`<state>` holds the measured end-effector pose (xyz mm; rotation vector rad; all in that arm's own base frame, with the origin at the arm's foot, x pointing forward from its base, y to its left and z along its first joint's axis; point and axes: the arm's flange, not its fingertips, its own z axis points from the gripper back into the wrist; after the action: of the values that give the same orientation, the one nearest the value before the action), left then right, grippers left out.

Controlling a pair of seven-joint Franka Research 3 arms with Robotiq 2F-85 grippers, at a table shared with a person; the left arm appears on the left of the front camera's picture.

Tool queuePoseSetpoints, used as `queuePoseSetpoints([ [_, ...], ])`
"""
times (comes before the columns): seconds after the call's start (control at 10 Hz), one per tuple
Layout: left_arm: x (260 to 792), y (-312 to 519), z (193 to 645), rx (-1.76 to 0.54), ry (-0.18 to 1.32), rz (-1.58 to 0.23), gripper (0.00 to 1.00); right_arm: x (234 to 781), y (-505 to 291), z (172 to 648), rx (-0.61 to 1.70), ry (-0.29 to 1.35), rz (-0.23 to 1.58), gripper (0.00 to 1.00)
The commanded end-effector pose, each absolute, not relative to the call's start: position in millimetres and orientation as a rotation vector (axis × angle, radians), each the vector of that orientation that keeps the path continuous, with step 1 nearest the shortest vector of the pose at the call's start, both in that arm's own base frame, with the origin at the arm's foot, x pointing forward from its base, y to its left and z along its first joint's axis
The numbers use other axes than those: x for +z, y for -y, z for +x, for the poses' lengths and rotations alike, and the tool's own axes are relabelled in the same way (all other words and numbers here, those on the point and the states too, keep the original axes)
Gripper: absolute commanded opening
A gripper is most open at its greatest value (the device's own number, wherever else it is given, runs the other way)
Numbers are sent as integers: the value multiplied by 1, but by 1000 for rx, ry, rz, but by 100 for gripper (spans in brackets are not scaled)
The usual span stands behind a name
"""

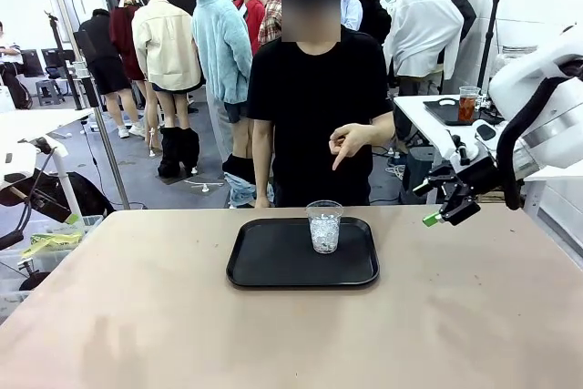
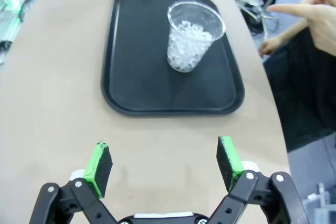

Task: Pour the drink into the iced cup.
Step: Pick up the iced cup indicated by the human and present it to them.

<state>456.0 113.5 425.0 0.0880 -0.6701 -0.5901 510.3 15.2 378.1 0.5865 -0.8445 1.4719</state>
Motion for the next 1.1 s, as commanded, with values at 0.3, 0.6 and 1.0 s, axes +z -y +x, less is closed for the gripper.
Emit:
queuePoseSetpoints([
  [0.3, 425, -113, 455, -589, 674, 96, 100, 307, -16, 588, 1449, 991, 945, 100],
  [0.6, 425, -113, 455, -589, 674, 96, 100, 272, -68, 630, 1356, 991, 927, 100],
  [1.0, 425, -113, 455, -589, 674, 96, 100, 247, -120, 652, 1294, 929, 993, 100],
])
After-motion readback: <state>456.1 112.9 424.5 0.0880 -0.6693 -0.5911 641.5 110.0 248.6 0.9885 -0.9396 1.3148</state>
